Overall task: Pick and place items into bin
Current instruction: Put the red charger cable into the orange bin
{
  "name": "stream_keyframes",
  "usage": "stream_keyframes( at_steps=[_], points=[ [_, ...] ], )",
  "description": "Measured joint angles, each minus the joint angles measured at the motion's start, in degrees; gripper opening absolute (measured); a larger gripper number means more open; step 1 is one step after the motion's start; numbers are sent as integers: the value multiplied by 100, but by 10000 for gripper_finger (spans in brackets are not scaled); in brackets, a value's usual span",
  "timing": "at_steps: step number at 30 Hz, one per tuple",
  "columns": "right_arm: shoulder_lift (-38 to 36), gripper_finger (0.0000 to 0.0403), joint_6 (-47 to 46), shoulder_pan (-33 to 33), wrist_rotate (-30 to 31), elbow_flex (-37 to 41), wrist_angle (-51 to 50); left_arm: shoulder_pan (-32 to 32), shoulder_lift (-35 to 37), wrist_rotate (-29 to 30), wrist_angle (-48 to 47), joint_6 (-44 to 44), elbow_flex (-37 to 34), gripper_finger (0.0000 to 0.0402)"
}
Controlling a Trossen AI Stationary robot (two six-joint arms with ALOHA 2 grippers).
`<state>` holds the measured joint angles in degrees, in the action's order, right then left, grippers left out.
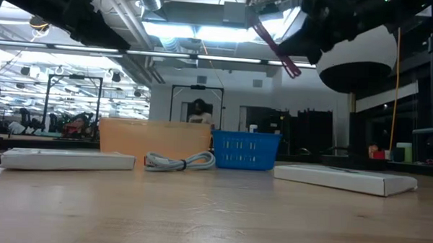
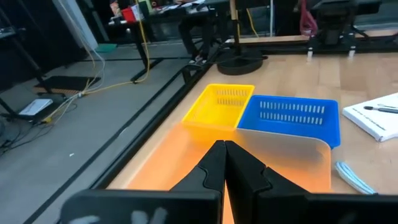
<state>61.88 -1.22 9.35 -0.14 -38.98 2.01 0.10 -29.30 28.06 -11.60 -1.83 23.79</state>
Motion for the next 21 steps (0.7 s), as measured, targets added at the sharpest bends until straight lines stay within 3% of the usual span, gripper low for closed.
stream_keyframes(
  at_steps=[7, 15, 21],
  points=[
    [490, 0, 44, -20, -26, 0, 615, 0, 0, -559, 147, 11, 0, 4],
    [1315, 0, 341, -26, -982, 0, 2380, 0, -36, -702, 842, 63, 0, 4],
    [1892, 0, 346, -20, -1019, -2, 2920, 0, -194, -702, 1545, 227, 0, 8]
  ],
)
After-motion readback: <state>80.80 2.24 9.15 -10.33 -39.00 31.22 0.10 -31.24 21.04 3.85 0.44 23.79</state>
